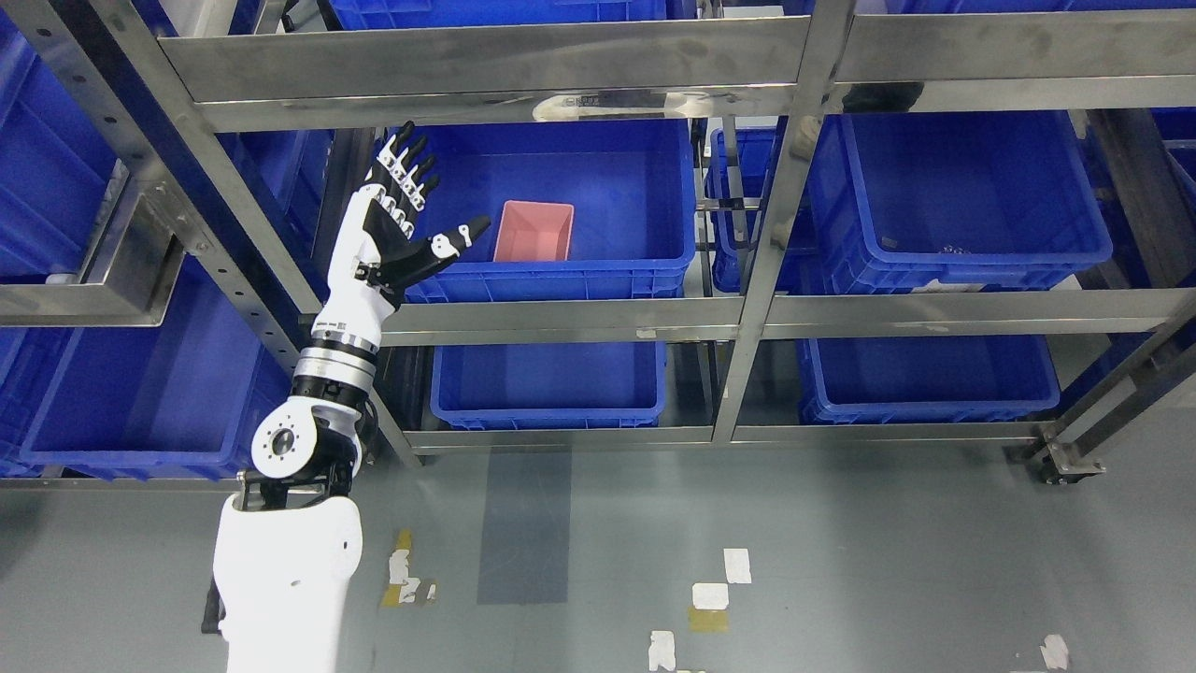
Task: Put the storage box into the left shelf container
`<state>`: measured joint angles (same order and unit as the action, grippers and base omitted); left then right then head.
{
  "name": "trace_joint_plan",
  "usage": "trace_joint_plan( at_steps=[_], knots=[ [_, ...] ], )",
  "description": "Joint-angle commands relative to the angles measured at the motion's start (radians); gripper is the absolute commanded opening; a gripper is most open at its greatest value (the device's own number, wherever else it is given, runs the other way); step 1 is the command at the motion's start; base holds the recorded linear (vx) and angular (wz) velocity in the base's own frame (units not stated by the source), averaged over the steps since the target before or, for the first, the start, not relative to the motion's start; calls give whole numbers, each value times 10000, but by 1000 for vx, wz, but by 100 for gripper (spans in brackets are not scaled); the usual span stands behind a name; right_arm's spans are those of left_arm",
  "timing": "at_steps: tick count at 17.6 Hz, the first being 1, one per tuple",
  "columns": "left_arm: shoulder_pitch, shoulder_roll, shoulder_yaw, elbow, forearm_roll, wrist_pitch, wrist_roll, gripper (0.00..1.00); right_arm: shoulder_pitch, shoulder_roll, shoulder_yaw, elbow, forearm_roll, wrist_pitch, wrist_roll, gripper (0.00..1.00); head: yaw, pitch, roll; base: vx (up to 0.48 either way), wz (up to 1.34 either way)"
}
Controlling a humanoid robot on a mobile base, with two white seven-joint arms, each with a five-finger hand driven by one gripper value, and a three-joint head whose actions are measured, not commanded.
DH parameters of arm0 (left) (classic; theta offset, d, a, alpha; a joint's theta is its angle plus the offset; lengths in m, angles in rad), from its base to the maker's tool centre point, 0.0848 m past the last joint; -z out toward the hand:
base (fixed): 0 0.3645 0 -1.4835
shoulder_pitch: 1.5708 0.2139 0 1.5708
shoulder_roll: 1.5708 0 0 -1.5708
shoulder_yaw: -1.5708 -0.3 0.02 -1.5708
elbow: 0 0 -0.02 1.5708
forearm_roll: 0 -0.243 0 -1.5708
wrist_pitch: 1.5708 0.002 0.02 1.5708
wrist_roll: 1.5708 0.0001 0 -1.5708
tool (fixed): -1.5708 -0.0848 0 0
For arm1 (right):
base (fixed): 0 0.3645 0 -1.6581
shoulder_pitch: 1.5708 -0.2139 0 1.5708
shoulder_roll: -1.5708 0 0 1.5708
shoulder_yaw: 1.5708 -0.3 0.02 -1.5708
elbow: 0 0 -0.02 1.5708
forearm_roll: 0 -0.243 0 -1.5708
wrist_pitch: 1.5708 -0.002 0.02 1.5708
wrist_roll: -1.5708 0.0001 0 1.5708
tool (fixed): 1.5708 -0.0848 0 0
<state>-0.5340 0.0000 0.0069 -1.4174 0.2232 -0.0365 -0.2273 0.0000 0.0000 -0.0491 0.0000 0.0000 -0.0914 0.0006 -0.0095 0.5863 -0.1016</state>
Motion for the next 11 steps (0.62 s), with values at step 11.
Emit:
trace_joint_plan(
  at_steps=[11],
  knots=[
    [1152, 174, 145, -967, -192, 318, 18, 100, 77, -175, 0, -175, -31, -6, -6, 100, 0, 0, 0, 0, -4]
  ],
)
